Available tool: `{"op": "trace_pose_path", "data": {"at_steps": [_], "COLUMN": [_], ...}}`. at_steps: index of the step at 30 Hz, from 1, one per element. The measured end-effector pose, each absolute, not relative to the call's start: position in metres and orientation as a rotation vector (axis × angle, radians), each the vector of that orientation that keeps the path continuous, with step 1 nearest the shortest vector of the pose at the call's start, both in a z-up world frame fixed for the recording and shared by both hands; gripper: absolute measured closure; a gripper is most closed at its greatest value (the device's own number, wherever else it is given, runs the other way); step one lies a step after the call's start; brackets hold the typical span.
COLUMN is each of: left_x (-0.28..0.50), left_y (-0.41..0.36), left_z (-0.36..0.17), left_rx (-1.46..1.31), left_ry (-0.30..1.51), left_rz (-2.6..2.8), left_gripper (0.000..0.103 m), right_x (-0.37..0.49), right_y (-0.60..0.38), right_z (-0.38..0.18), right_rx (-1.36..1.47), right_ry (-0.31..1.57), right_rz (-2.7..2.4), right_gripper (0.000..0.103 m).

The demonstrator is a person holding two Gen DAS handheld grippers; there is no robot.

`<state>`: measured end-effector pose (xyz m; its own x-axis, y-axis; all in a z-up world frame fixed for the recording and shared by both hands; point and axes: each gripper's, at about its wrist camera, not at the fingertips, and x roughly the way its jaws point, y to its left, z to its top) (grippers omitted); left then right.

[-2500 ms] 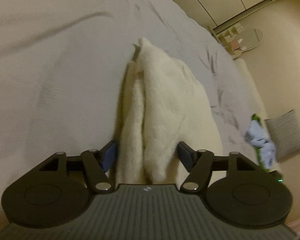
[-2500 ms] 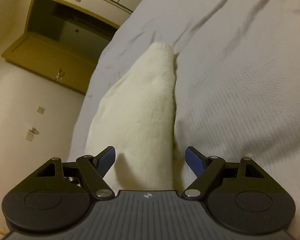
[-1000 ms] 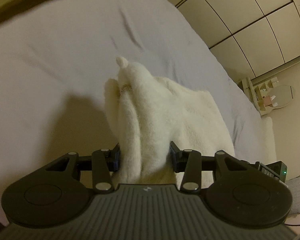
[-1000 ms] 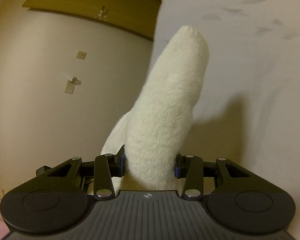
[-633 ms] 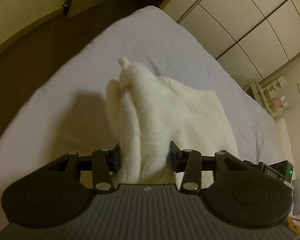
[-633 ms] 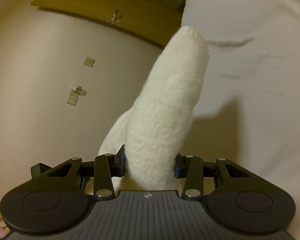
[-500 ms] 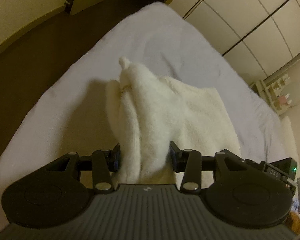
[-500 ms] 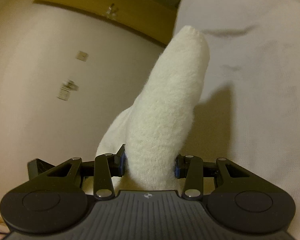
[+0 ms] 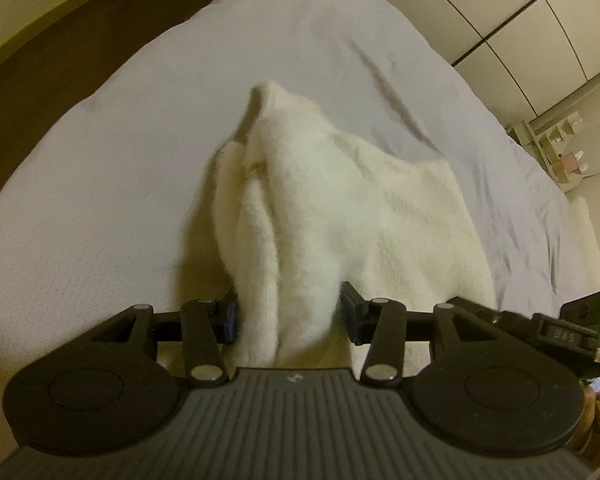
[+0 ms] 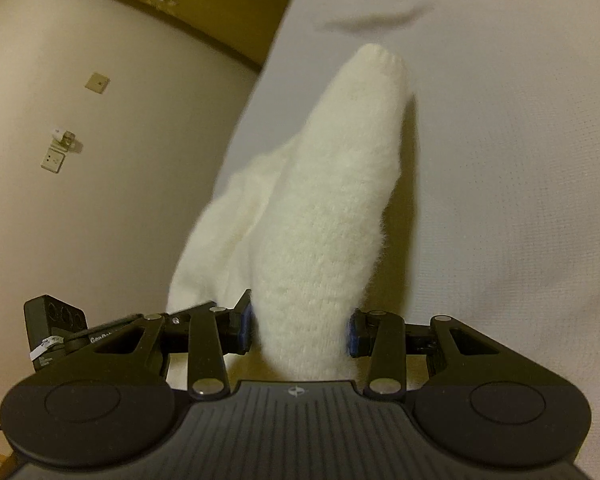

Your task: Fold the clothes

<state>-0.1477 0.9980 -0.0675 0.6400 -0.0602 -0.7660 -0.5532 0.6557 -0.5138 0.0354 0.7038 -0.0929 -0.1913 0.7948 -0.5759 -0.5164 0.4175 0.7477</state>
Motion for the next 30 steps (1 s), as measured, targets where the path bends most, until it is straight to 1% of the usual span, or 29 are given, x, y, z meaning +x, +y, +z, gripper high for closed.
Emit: {"op": "trace_pose_path", "data": {"at_steps": [4,9,15,16,18,19,21,23,26,27,28,29,30], "left_x": [-0.140,-0.143,-0.118,-0.114,-0.106,-0.108,-0.114,-0.125,-0.145,-0.152,-0.157,-0.163,-0.168], "left_y": [0.990,0.988,0.984,0.983,0.982,0.982,0.977,0.969,0.952,0.944,0.936,0.929,0.921], "left_z": [-0.073,-0.058,-0.070,-0.072,-0.078,-0.075,-0.064,-0.049,-0.020,-0.011,-0.004,0.002,0.008], "left_rx": [-0.826,-0.804,-0.749,-0.739,-0.762,-0.768,-0.735,-0.701,-0.636,-0.608,-0.591,-0.581,-0.571], "left_ry": [0.850,0.790,0.821,0.827,0.835,0.830,0.840,0.846,0.842,0.842,0.839,0.834,0.829], "left_rz": [0.332,0.325,0.330,0.331,0.340,0.344,0.369,0.406,0.505,0.541,0.544,0.533,0.521], "left_gripper": [0.060,0.062,0.061,0.058,0.057,0.057,0.057,0.057,0.069,0.077,0.086,0.089,0.090], "right_x": [0.040,0.046,0.053,0.054,0.057,0.058,0.062,0.065,0.058,0.054,0.050,0.041,0.034], "right_y": [0.708,0.706,0.702,0.701,0.699,0.698,0.696,0.692,0.677,0.673,0.683,0.720,0.726], "right_z": [-0.096,-0.093,-0.089,-0.088,-0.083,-0.080,-0.073,-0.064,-0.036,-0.026,-0.015,-0.002,0.000], "right_rx": [0.226,0.191,0.155,0.149,0.124,0.107,0.073,0.034,-0.086,-0.125,-0.164,-0.207,-0.265], "right_ry": [1.315,1.284,1.233,1.225,1.222,1.225,1.230,1.225,1.108,1.066,1.027,0.995,0.971], "right_rz": [1.173,1.160,1.149,1.147,1.129,1.115,1.088,1.060,1.054,1.056,1.067,1.106,1.149], "right_gripper": [0.063,0.063,0.062,0.061,0.054,0.048,0.043,0.043,0.042,0.043,0.047,0.057,0.061]}}
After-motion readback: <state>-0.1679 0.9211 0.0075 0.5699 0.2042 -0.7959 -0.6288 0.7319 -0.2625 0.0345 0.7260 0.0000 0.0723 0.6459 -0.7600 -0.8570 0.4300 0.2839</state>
